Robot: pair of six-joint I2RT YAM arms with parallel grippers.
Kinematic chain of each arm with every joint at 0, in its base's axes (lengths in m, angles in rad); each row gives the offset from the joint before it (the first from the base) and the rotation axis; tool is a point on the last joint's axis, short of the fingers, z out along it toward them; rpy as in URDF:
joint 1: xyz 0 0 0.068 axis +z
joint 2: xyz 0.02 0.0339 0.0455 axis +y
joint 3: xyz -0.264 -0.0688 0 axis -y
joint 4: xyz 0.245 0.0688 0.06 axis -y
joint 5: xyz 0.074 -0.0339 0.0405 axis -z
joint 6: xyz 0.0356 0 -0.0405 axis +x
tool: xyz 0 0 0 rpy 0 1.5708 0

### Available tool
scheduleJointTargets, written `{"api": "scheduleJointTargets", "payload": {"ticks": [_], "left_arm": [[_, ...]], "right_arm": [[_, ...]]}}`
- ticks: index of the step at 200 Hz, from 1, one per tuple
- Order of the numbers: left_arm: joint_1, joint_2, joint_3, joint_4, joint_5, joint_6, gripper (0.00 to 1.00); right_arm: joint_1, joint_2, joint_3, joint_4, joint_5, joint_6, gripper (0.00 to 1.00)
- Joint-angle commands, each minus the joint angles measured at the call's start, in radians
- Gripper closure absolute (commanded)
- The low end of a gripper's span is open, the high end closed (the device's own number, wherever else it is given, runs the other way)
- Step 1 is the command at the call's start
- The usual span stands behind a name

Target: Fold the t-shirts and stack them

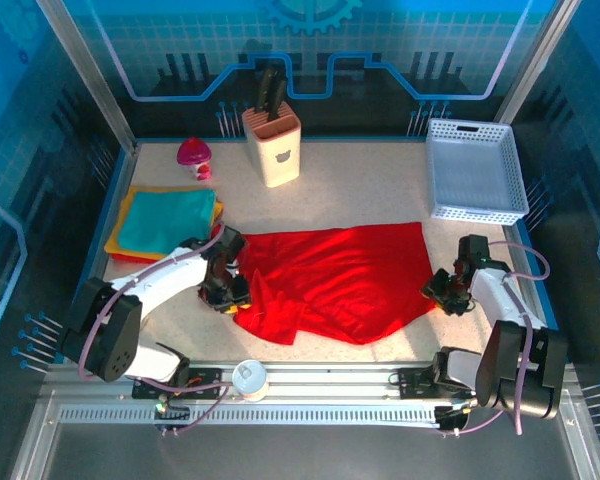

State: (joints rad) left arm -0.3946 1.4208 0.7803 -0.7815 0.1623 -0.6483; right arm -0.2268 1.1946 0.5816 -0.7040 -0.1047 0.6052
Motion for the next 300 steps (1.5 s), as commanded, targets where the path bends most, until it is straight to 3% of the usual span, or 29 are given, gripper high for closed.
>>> {"api": "scheduleJointTargets", "payload": {"ticks": [1, 80, 108, 137, 178, 204, 240, 261, 300], "left_arm": [[0.005, 0.012, 0.051, -0.043, -0.013, 0.030, 0.72], [0.045, -0.013, 0.118, -0.138, -0.067, 0.092, 0.72], [0.071, -0.032, 0.111, -0.153, -0.077, 0.111, 0.72], [0.116, -0.022, 0.121, -0.132, -0.071, 0.130, 0.72], [0.144, 0.079, 0.169, -0.050, -0.067, 0.124, 0.70], [0.143, 0.140, 0.227, -0.061, -0.018, 0.133, 0.76], [0.142, 0.019, 0.115, -0.056, 0.027, 0.134, 0.72], [0.126, -0.095, -0.001, -0.027, 0.068, 0.078, 0.65], [-0.004, -0.182, -0.078, -0.007, 0.019, -0.063, 0.60]], "right_arm": [[0.015, -0.018, -0.019, 0.009, 0.004, 0.027, 0.63], [0.042, -0.024, -0.021, 0.041, -0.004, 0.046, 0.74], [0.043, -0.024, -0.034, 0.052, 0.002, 0.045, 0.83], [0.043, -0.035, -0.037, 0.065, -0.013, 0.035, 1.00], [0.028, -0.018, 0.004, 0.076, -0.041, 0.024, 1.00], [-0.012, -0.005, 0.041, 0.070, -0.052, 0.031, 1.00], [-0.055, 0.016, 0.070, 0.070, -0.058, 0.024, 1.00], [-0.082, 0.025, 0.069, 0.068, -0.070, 0.004, 1.00], [-0.094, 0.016, 0.053, 0.069, -0.090, -0.010, 1.00]]}}
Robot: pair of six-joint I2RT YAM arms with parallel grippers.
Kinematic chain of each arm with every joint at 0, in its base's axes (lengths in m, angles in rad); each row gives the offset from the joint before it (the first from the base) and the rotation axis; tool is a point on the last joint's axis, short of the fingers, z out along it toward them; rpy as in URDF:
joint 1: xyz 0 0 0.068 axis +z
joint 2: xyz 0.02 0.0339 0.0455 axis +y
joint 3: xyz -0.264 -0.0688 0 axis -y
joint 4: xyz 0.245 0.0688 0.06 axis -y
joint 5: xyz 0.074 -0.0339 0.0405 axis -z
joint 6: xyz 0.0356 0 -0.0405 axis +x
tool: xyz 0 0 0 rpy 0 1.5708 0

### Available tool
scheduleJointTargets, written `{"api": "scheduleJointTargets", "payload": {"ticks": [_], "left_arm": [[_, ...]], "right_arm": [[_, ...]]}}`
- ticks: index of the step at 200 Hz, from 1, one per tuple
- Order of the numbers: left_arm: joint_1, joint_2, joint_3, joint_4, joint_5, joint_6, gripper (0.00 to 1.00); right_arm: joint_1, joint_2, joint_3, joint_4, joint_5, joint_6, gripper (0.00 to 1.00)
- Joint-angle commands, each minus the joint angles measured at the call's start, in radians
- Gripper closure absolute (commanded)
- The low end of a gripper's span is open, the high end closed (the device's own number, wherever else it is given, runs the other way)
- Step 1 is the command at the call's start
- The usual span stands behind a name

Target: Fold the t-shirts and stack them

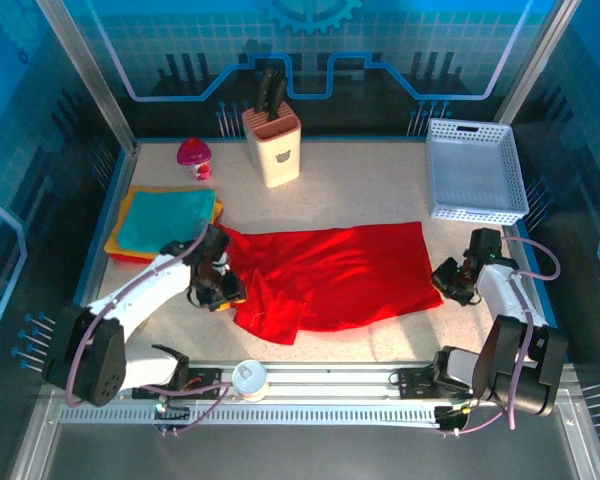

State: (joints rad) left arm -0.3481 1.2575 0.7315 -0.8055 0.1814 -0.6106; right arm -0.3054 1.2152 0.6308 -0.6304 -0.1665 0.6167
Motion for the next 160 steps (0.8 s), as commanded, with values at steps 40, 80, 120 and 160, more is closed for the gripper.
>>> {"api": "scheduleJointTargets", "payload": {"ticks": [40, 80, 120, 160], "left_arm": [[-0.097, 0.057, -0.067, 0.047, -0.039, -0.130, 0.62], [-0.138, 0.062, -0.089, 0.031, -0.084, -0.145, 0.62], [-0.140, 0.036, -0.124, 0.047, -0.125, -0.138, 0.59], [-0.141, 0.056, -0.140, 0.100, -0.121, -0.133, 0.58]], "right_arm": [[-0.015, -0.012, 0.003, -0.012, -0.038, -0.029, 1.00], [-0.016, -0.013, 0.014, -0.023, -0.036, -0.036, 1.00], [-0.017, -0.013, 0.015, -0.023, -0.044, -0.036, 1.00], [-0.016, -0.001, 0.017, -0.022, -0.053, -0.037, 1.00]]}}
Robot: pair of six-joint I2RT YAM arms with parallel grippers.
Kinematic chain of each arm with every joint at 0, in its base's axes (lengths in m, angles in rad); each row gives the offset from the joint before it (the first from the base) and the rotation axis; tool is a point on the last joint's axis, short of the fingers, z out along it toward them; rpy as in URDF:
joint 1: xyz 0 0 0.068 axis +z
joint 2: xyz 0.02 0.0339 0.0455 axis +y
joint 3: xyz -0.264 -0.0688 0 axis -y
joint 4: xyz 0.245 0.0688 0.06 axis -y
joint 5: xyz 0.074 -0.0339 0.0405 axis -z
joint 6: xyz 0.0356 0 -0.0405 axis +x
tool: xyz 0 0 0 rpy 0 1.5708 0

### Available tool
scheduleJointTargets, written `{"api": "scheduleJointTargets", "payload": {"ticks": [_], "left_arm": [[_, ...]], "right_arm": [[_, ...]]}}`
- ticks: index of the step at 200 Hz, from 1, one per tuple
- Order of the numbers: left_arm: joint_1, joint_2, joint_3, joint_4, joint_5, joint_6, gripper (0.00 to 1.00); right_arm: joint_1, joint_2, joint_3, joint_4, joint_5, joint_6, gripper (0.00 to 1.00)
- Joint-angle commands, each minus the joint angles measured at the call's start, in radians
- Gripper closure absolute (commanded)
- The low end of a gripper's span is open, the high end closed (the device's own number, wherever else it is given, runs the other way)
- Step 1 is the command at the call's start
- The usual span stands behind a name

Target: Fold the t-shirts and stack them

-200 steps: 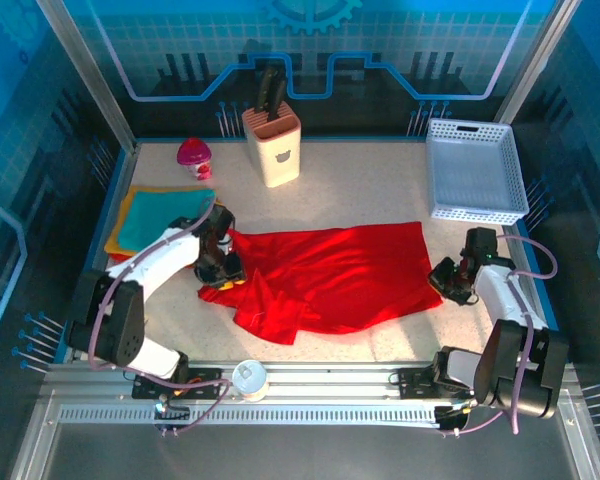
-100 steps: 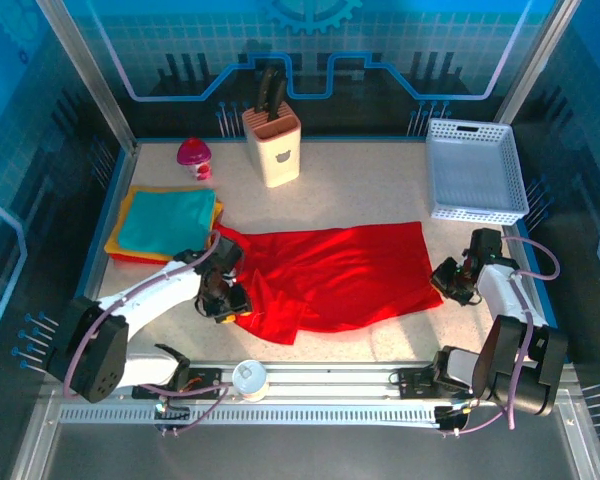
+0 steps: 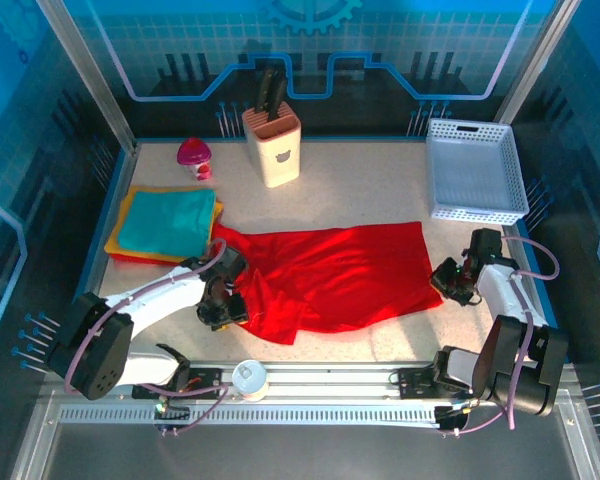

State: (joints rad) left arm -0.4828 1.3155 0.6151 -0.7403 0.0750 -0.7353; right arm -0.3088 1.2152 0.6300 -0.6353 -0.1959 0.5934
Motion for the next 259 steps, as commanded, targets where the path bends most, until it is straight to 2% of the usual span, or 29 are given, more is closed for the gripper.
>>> {"api": "scheduleJointTargets", "payload": {"ticks": [1, 33, 111, 129, 148, 176, 259], "left_arm": [[-0.006, -0.001, -0.023, 0.036, -0.015, -0.009, 0.58], [-0.007, 0.025, 0.003, 0.048, -0.043, 0.012, 0.60], [-0.006, 0.064, 0.031, 0.084, -0.078, 0.046, 0.76], [-0.006, 0.061, 0.044, 0.081, -0.087, 0.052, 0.75], [-0.006, 0.047, 0.056, 0.083, -0.079, 0.056, 0.69], [-0.007, 0.031, 0.061, 0.091, -0.070, 0.062, 0.68], [-0.006, 0.094, 0.061, 0.139, -0.070, 0.063, 0.75]], "right_arm": [[-0.014, -0.001, 0.019, -0.017, -0.024, -0.014, 1.00], [-0.014, 0.003, 0.023, -0.018, -0.025, -0.016, 1.00], [-0.014, -0.029, 0.006, -0.038, -0.030, -0.024, 1.00], [-0.013, -0.048, -0.006, -0.043, -0.034, -0.026, 1.00], [-0.014, -0.060, -0.013, -0.047, -0.030, -0.029, 1.00], [-0.014, -0.053, -0.015, -0.045, -0.034, -0.032, 1.00], [-0.015, -0.045, -0.013, -0.041, -0.047, -0.038, 1.00]]}}
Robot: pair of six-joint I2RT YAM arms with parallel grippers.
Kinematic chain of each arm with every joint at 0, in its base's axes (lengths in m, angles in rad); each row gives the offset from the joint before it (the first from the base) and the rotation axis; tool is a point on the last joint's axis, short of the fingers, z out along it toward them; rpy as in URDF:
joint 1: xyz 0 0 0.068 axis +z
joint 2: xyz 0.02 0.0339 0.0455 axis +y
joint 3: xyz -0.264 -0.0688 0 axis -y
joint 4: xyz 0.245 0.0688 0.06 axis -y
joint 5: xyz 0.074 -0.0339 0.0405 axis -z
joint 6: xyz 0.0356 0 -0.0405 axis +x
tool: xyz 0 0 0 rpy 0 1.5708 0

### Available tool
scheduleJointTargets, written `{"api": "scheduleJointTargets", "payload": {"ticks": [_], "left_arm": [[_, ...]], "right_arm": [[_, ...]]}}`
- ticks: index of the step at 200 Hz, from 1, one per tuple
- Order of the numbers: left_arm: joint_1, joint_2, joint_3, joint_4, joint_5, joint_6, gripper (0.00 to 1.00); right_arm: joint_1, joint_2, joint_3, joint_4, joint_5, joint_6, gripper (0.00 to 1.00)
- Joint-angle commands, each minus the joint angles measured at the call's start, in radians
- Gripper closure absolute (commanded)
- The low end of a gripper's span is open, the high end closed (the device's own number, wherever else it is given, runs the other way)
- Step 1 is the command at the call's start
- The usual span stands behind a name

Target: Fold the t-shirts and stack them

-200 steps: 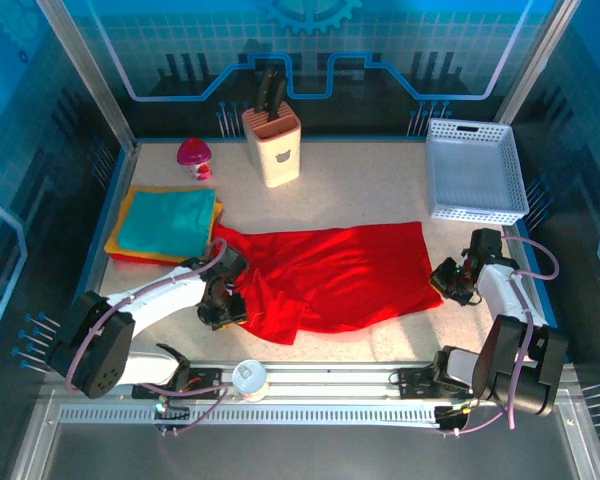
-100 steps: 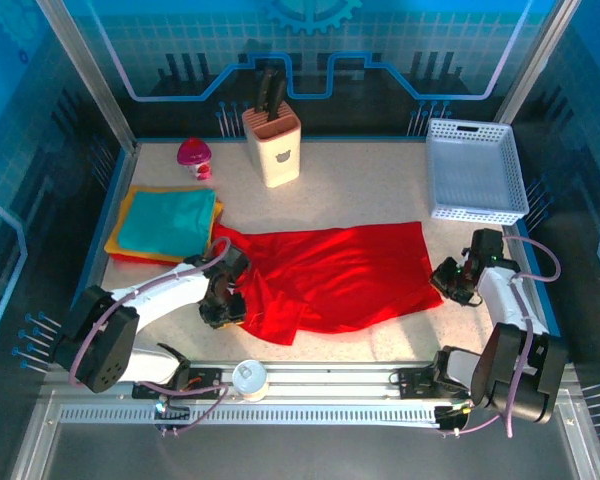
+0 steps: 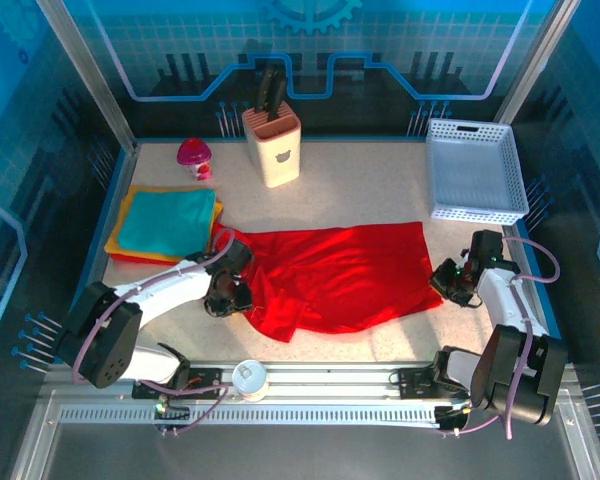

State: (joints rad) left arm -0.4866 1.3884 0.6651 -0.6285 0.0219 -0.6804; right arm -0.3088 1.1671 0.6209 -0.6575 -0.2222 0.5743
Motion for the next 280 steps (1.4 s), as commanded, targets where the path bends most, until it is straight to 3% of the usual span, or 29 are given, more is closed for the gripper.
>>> {"api": "scheduleJointTargets", "payload": {"ticks": [1, 59, 98, 136, 211, 253, 280], "left_arm": [[-0.002, 0.021, 0.011, 0.027, -0.017, 0.008, 0.75], [-0.003, 0.037, -0.013, 0.052, -0.026, 0.002, 0.86], [-0.002, 0.001, 0.002, -0.015, -0.016, -0.015, 1.00], [-0.007, -0.133, 0.052, -0.162, 0.002, -0.069, 1.00], [-0.008, -0.380, 0.204, -0.477, 0.069, -0.133, 1.00], [-0.007, -0.518, 0.250, -0.530, 0.123, -0.222, 1.00], [-0.009, -0.540, 0.312, -0.481, 0.173, -0.279, 1.00]], "right_arm": [[-0.015, 0.004, -0.004, -0.019, -0.020, -0.019, 1.00], [-0.016, 0.006, -0.004, -0.016, -0.024, -0.017, 1.00], [-0.016, 0.013, -0.003, -0.014, -0.030, -0.016, 1.00], [-0.017, -0.019, 0.000, -0.058, -0.001, -0.022, 1.00], [-0.023, -0.257, 0.001, -0.228, -0.027, 0.079, 1.00], [-0.025, -0.379, 0.028, -0.342, -0.047, 0.108, 1.00], [-0.025, -0.417, 0.062, -0.381, -0.017, 0.101, 1.00]]}}
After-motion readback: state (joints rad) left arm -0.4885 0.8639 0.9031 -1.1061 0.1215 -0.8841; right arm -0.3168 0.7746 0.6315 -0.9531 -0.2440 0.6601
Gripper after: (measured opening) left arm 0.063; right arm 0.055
